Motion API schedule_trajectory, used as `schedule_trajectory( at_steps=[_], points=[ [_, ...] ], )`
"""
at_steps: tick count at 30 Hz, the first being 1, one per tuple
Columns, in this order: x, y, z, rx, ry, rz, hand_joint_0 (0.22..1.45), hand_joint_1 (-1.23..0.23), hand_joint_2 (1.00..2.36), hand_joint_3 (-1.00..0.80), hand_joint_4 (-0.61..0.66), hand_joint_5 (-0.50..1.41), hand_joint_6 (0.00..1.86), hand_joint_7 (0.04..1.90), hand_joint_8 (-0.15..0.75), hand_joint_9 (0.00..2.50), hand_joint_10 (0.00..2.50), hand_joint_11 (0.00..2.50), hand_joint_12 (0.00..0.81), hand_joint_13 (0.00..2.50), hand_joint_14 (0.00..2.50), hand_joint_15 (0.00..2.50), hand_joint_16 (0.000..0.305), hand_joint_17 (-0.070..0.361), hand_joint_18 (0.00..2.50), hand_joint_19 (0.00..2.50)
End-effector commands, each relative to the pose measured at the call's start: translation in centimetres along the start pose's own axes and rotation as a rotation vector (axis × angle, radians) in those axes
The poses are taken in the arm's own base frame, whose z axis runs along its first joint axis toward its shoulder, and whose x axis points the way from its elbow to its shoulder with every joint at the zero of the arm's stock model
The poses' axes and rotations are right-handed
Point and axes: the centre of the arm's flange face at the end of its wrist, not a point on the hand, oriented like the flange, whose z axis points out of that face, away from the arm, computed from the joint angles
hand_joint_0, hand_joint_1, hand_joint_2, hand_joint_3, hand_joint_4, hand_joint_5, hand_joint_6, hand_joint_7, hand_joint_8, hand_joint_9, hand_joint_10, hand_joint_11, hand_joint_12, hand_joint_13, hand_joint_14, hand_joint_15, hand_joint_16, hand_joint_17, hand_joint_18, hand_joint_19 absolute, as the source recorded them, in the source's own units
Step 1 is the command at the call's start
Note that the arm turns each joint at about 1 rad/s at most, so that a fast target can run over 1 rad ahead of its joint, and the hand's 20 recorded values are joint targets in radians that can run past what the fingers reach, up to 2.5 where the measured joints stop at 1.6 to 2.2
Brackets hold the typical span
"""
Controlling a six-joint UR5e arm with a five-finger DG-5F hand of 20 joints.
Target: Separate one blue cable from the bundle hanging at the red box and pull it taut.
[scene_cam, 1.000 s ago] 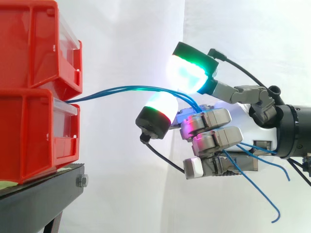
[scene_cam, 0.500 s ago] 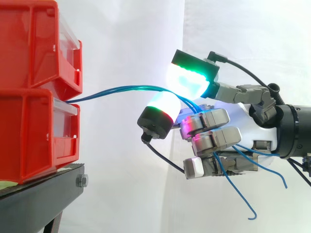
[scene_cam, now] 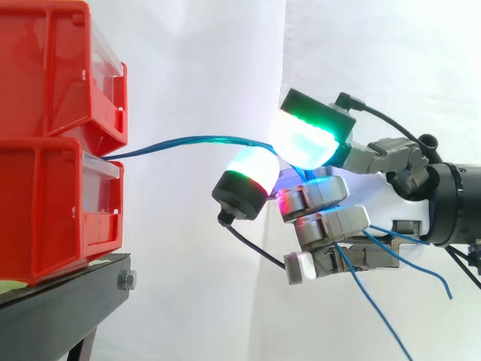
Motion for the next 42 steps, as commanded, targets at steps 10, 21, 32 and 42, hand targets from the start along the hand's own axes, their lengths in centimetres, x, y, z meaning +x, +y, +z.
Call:
schedule_trajectory(
  at_steps=[10,21,32,42],
  points=[
    [0.4,0.2,0.2,-0.019,-0.006,-0.103,0.63,-0.61,1.00,-0.48,0.14,-0.17,0.80,1.11,0.288,1.10,0.35,1.75,0.367,1.17,0.20,1.77,0.048,0.108,0.92,0.82],
    [1.0,0.1,0.5,-0.037,-0.022,-0.100,0.65,-0.83,1.02,-0.21,0.06,-0.18,0.86,1.16,0.287,1.05,0.43,1.75,0.373,1.18,0.17,1.79,0.049,0.110,0.93,0.81],
    [1.0,-1.5,0.8,-0.029,-0.019,-0.116,0.62,-0.78,1.00,-0.50,0.15,-0.19,0.85,1.10,0.290,1.04,0.36,1.75,0.375,1.18,0.09,1.83,0.048,0.108,0.92,0.80],
    [0.9,-1.0,1.3,-0.081,-0.029,-0.125,0.57,-0.50,1.00,-0.50,0.15,-0.18,0.83,1.13,0.293,1.12,0.32,1.74,0.372,1.19,0.17,1.76,0.049,0.111,0.96,0.84]
  ],
)
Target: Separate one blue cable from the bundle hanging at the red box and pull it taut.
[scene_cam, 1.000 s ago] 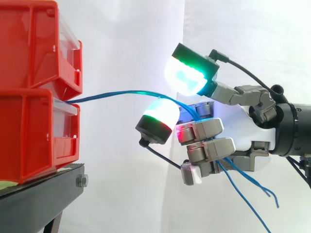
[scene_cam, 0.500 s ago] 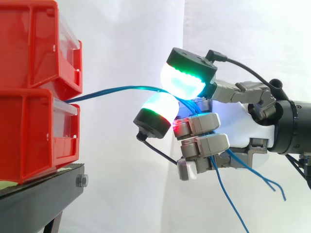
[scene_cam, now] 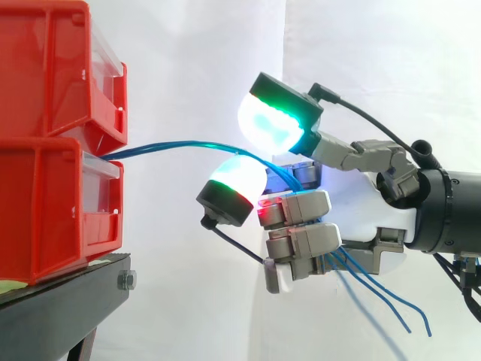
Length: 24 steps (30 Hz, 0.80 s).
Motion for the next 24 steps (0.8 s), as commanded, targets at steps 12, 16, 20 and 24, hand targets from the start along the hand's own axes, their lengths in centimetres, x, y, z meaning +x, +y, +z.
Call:
schedule_trajectory(
  at_steps=[12,16,20,24],
  points=[
    [0.15,-0.02,0.05,-0.004,0.000,-0.003,0.68,-0.84,1.02,-0.24,0.03,-0.18,0.88,1.30,0.283,1.11,0.39,1.78,0.365,1.21,0.12,1.82,0.049,0.109,0.97,0.83],
    [0.22,0.03,0.10,-0.008,-0.003,-0.004,0.76,-0.90,1.01,-0.43,0.04,-0.19,0.89,1.27,0.278,1.06,0.37,1.77,0.367,1.19,0.08,1.85,0.049,0.109,0.95,0.81],
    [0.46,0.16,0.25,-0.019,-0.012,-0.015,0.68,-0.86,1.00,-0.50,0.14,-0.19,0.88,1.17,0.287,1.05,0.29,1.80,0.367,1.17,0.05,1.86,0.048,0.108,0.93,0.82],
    [0.78,0.12,0.23,-0.015,-0.010,-0.028,0.51,-0.70,1.00,-0.50,0.17,-0.18,0.85,1.15,0.315,1.07,0.34,1.71,0.394,1.16,0.23,1.74,0.052,0.118,0.97,0.86]
  ],
)
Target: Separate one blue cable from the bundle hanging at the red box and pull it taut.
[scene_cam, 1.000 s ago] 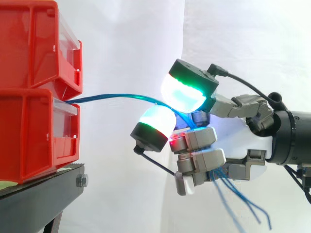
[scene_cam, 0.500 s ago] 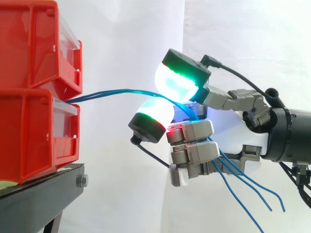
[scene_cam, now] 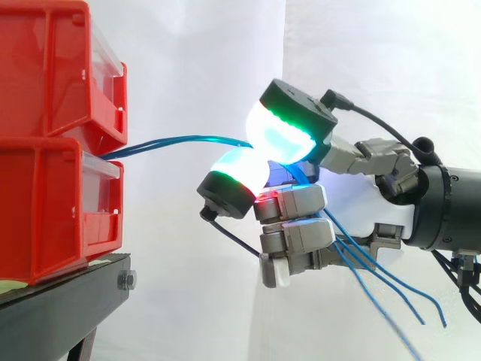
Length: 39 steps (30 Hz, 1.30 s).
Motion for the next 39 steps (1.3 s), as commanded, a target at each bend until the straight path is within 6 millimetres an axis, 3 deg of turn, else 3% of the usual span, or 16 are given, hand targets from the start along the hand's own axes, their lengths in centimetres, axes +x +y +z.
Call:
schedule_trajectory(
  at_steps=[1,4,6,8,12,16,20,24,30,34,39],
  points=[
    [0.27,0.10,0.02,0.000,0.000,-0.009,0.49,-0.66,1.00,-0.50,0.16,-0.18,0.85,1.14,0.323,1.07,0.35,1.68,0.401,1.15,0.30,1.71,0.054,0.121,0.98,0.86],
    [0.40,0.00,0.03,0.000,0.002,-0.008,0.49,-0.52,1.00,-0.50,0.16,-0.17,0.84,1.12,0.326,1.08,0.33,1.68,0.397,1.14,0.35,1.66,0.054,0.122,0.99,0.87],
    [0.39,0.12,0.04,-0.002,0.002,-0.008,0.57,-0.38,1.00,-0.50,0.13,-0.17,0.83,1.15,0.285,1.10,0.18,1.77,0.360,1.14,0.25,1.74,0.049,0.110,0.95,0.91],
    [0.52,0.03,0.06,-0.002,0.003,-0.008,0.62,-0.43,1.00,-0.50,0.11,-0.17,0.82,1.16,0.273,1.12,0.14,1.80,0.358,1.15,0.27,1.76,0.048,0.108,0.95,0.93],
    [0.47,0.14,0.06,-0.003,-0.001,-0.008,0.61,-0.68,1.02,-0.26,0.12,-0.18,0.82,1.14,0.276,1.10,0.17,1.81,0.359,1.12,0.42,1.73,0.049,0.109,0.96,0.94],
    [0.47,-0.01,0.02,0.001,-0.001,-0.008,0.63,-0.76,1.02,-0.18,0.11,-0.19,0.84,1.15,0.277,1.07,0.22,1.80,0.358,1.12,0.48,1.73,0.049,0.110,0.97,0.93],
    [0.45,0.20,0.12,-0.009,-0.004,-0.007,0.67,-0.84,1.02,-0.20,0.07,-0.20,0.85,1.13,0.267,1.05,0.25,1.77,0.356,1.12,0.44,1.76,0.048,0.109,0.97,0.90],
    [0.53,0.27,0.30,-0.025,-0.010,-0.005,0.79,-0.92,1.02,-0.28,0.02,-0.21,0.87,1.14,0.268,1.03,0.27,1.76,0.352,1.11,0.41,1.76,0.048,0.107,0.95,0.88],
    [0.89,-0.47,-0.23,-0.002,-0.001,-0.018,0.85,-0.91,1.00,-0.45,0.06,-0.20,0.88,1.12,0.267,1.03,0.25,1.76,0.356,1.10,0.44,1.75,0.047,0.105,0.94,0.89],
    [1.01,-0.30,-0.05,-0.023,-0.004,-0.022,0.80,-0.91,1.00,-0.50,0.07,-0.20,0.87,1.13,0.270,1.02,0.23,1.78,0.351,1.14,0.26,1.87,0.048,0.107,0.99,0.83],
    [1.01,-0.25,0.00,-0.027,-0.004,-0.029,0.70,-0.96,1.00,-0.50,0.08,-0.19,0.87,1.13,0.272,1.02,0.22,1.78,0.358,1.14,0.25,1.87,0.047,0.106,0.97,0.84]
  ],
)
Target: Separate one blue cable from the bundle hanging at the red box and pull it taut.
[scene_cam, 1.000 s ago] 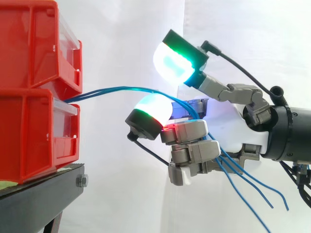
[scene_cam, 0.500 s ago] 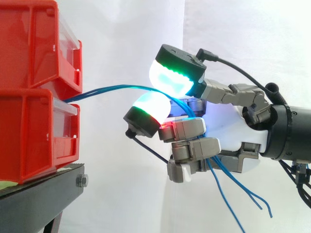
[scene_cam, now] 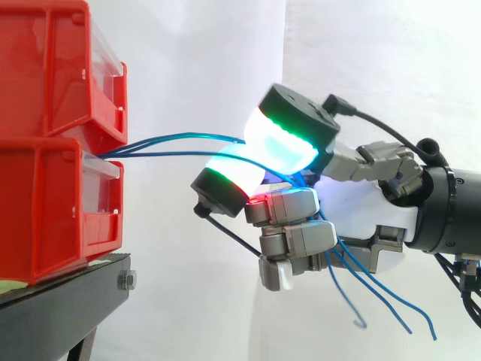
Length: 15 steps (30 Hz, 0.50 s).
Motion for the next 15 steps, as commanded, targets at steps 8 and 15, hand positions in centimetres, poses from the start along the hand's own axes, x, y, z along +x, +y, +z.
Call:
schedule_trajectory(
  at_steps=[8,15],
  points=[
    [0.50,0.18,0.16,-0.015,0.004,-0.016,0.45,-0.84,1.00,-0.50,0.14,-0.19,0.86,1.06,0.330,1.02,0.41,1.62,0.416,1.11,0.53,1.64,0.056,0.125,1.03,0.85],
    [0.50,0.16,0.14,-0.014,0.004,-0.016,0.62,-0.50,1.00,-0.45,0.12,-0.15,0.72,1.18,0.276,1.11,0.00,1.79,0.364,1.12,0.20,1.73,0.050,0.112,0.94,0.95]
  ],
)
